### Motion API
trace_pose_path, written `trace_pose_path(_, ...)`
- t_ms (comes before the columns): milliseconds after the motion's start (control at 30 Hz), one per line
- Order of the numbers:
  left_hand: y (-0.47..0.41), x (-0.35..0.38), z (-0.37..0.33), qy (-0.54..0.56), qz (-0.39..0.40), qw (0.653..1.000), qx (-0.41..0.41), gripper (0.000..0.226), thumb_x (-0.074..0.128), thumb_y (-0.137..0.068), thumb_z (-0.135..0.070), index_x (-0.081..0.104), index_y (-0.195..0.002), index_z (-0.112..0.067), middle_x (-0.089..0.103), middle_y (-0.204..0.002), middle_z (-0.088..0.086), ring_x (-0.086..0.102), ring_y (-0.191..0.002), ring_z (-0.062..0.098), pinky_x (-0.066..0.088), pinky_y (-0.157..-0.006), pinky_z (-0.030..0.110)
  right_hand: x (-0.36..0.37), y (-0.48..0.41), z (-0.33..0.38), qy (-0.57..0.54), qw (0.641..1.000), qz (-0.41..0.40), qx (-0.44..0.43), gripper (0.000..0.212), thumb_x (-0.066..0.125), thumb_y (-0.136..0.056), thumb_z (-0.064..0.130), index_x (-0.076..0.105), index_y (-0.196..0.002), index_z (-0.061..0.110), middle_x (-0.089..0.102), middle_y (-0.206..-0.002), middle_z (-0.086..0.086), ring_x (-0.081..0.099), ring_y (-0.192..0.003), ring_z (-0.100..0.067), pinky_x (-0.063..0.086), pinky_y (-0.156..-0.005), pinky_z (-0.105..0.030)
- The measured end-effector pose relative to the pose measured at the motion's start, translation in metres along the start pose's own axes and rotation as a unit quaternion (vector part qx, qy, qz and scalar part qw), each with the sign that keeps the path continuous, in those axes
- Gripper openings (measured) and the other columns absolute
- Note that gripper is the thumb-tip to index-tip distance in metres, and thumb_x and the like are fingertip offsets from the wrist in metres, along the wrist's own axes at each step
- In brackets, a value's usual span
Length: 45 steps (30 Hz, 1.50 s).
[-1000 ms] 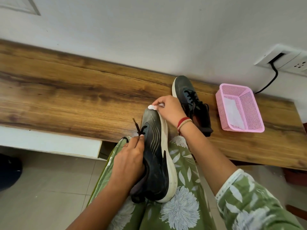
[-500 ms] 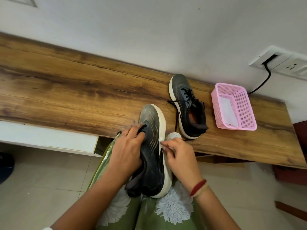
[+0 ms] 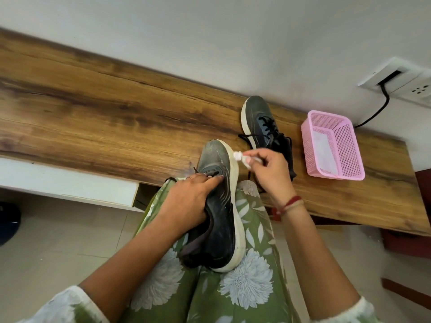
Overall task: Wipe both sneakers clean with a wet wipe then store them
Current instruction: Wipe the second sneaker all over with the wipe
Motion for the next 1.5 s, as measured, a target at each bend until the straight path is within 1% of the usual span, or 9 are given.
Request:
trace_pose_path(133, 0.012, 0.006, 0.005, 0.060, 0.000, 0.997, -0.049, 0.069, 0.054, -0.088, -0.017, 0.024, -0.149, -0.028, 0.040, -0.146, 0.005, 0.039, -0.132, 0.024, 0.038, -0.102, 0.034, 0.018, -0.048, 0.032, 0.081, 0.994, -0.016, -0.064, 0.015, 0.061, -0.087, 0.008, 0.073, -0.092, 0.017, 0.069, -0.096, 0.003, 0.058, -0.087, -0.004, 0.044, -0.079, -0.015)
trace_pose_path(333, 0.021, 0.004, 0.013, 0.088, -0.058, 0.991, -0.088, 0.075, 0.061, -0.080, -0.007, 0.031, -0.147, -0.021, 0.050, -0.128, 0.016, 0.060, -0.093, 0.036, 0.052, -0.073, 0.046, 0.050, -0.043, 0.035, 0.194, 0.976, 0.014, -0.101, 0.020, 0.054, -0.090, 0.007, 0.072, -0.099, 0.010, 0.068, -0.101, -0.008, 0.062, -0.097, -0.024, 0.046, -0.092, -0.036)
trace_pose_path(600, 0.028, -0.016, 0.013, -0.043, -0.154, 0.981, -0.105, 0.071, 0.073, -0.063, -0.017, 0.053, -0.131, -0.026, 0.068, -0.103, 0.001, 0.067, -0.076, 0.022, 0.042, -0.087, 0.049, 0.042, 0.062, 0.033, 0.237, 0.960, 0.000, -0.151, 0.027, 0.049, -0.088, 0.003, 0.068, -0.105, 0.013, 0.057, -0.089, -0.004, 0.055, -0.085, -0.021, 0.046, -0.080, -0.034)
trace_pose_path(800, 0.027, -0.014, 0.018, -0.028, -0.147, 0.982, -0.113, 0.072, 0.071, -0.066, -0.010, 0.051, -0.134, -0.028, 0.066, -0.110, 0.000, 0.063, -0.102, 0.024, 0.028, -0.102, 0.060, 0.025, 0.072, 0.010, 0.059, 0.987, 0.152, -0.001, 0.018, 0.063, -0.087, 0.010, 0.072, -0.098, 0.020, 0.068, -0.093, 0.004, 0.058, -0.071, -0.003, 0.046, -0.066, -0.010)
trace_pose_path(900, 0.023, -0.008, 0.032, 0.100, -0.089, 0.980, -0.147, 0.067, 0.059, -0.079, -0.010, 0.042, -0.140, -0.033, 0.059, -0.124, -0.001, 0.052, -0.118, 0.021, 0.018, -0.110, 0.050, 0.005, 0.033, 0.023, 0.065, 0.997, 0.032, -0.017, 0.022, 0.058, -0.089, 0.006, 0.071, -0.103, 0.018, 0.066, -0.101, 0.003, 0.058, -0.078, -0.002, 0.040, -0.068, -0.002)
trace_pose_path(1000, 0.025, -0.009, 0.039, 0.173, -0.088, 0.967, -0.165, 0.060, 0.045, -0.082, -0.022, 0.040, -0.140, -0.035, 0.054, -0.134, -0.004, 0.048, -0.124, 0.017, 0.017, -0.110, 0.044, 0.031, 0.034, 0.029, 0.139, 0.988, 0.017, -0.060, 0.026, 0.051, -0.092, 0.005, 0.068, -0.110, 0.013, 0.064, -0.109, -0.005, 0.058, -0.099, -0.018, 0.041, -0.087, -0.019)
trace_pose_path(1267, 0.028, -0.010, 0.024, 0.069, -0.085, 0.982, -0.152, 0.063, 0.054, -0.086, -0.019, 0.033, -0.143, -0.036, 0.051, -0.137, -0.004, 0.050, -0.123, 0.019, 0.014, -0.112, 0.050, 0.028, 0.116, 0.028, 0.199, 0.972, 0.072, -0.106, 0.027, 0.051, -0.090, 0.008, 0.070, -0.108, 0.015, 0.062, -0.097, -0.005, 0.057, -0.090, -0.024, 0.044, -0.083, -0.039)
trace_pose_path(1400, 0.029, -0.011, 0.020, 0.028, -0.094, 0.985, -0.139, 0.067, 0.058, -0.084, -0.019, 0.033, -0.144, -0.032, 0.055, -0.131, -0.002, 0.053, -0.118, 0.022, 0.014, -0.111, 0.054, 0.015, 0.138, 0.039, 0.194, 0.964, 0.161, -0.086, 0.024, 0.055, -0.088, 0.006, 0.072, -0.102, 0.017, 0.065, -0.098, 0.006, 0.057, -0.088, -0.007, 0.042, -0.081, -0.015)
trace_pose_path(1500, 0.028, -0.010, 0.019, 0.059, -0.082, 0.986, -0.134, 0.067, 0.056, -0.084, -0.016, 0.032, -0.145, -0.029, 0.054, -0.134, -0.001, 0.047, -0.125, 0.017, 0.014, -0.113, 0.051, 0.013, 0.119, 0.048, 0.175, 0.944, 0.273, -0.055, 0.018, 0.060, -0.088, 0.010, 0.072, -0.099, 0.018, 0.061, -0.074, 0.016, 0.049, -0.058, 0.007, 0.039, -0.057, -0.006)
Point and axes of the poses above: each hand's wrist, its own y-axis away from the middle knuckle, its own x-axis out of the palm, z = x × y, the point moved 10 cm from there along -y, towards the middle knuckle
